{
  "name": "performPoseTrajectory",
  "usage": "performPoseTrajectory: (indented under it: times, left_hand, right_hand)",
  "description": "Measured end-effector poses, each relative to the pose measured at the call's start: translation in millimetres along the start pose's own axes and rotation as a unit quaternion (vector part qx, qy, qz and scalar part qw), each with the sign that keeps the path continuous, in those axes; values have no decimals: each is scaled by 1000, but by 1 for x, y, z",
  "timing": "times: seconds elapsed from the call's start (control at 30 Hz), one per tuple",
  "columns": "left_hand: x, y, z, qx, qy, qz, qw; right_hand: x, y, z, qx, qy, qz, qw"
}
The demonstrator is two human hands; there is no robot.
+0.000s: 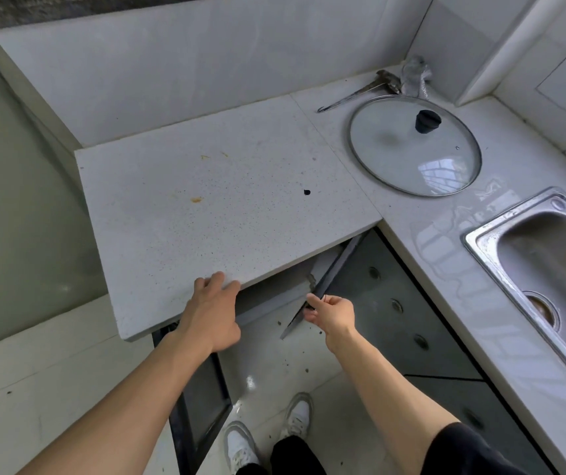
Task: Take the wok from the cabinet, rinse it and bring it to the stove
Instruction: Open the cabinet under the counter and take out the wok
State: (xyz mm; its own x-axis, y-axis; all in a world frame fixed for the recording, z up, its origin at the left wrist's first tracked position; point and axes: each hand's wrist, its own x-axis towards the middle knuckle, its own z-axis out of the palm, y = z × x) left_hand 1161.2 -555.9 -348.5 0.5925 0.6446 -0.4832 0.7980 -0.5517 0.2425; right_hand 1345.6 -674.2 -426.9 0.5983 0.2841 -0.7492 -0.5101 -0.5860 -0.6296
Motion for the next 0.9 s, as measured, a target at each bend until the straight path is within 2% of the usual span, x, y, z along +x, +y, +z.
performPoseTrajectory:
  times: [0.17,0.33,0.5,0.6,0.73,0.9]
  left_hand:
    - [-1,0,-1,8,-6,-1,1000]
    - [0,1,-2,11,-5,2,1000]
    - [0,2,0,20,2,-1,1000]
    - [1,3,1,26,5,1,1000]
    - [1,2,0,21,1,1,1000]
    - [0,3,-1,25,-2,2,1000]
  right_hand:
    - [-7,2,-13,-122,62,-63,989]
    - [-10,5,-32,-213,83,-99,968]
    - [-12,3,-56,-271,93,-122,950]
    - [-14,7,-70,-275,97,-175,940]
    - [-17,18,-74,-346,92,-270,894]
    - [-13,29,-79,-419,113,-310,846]
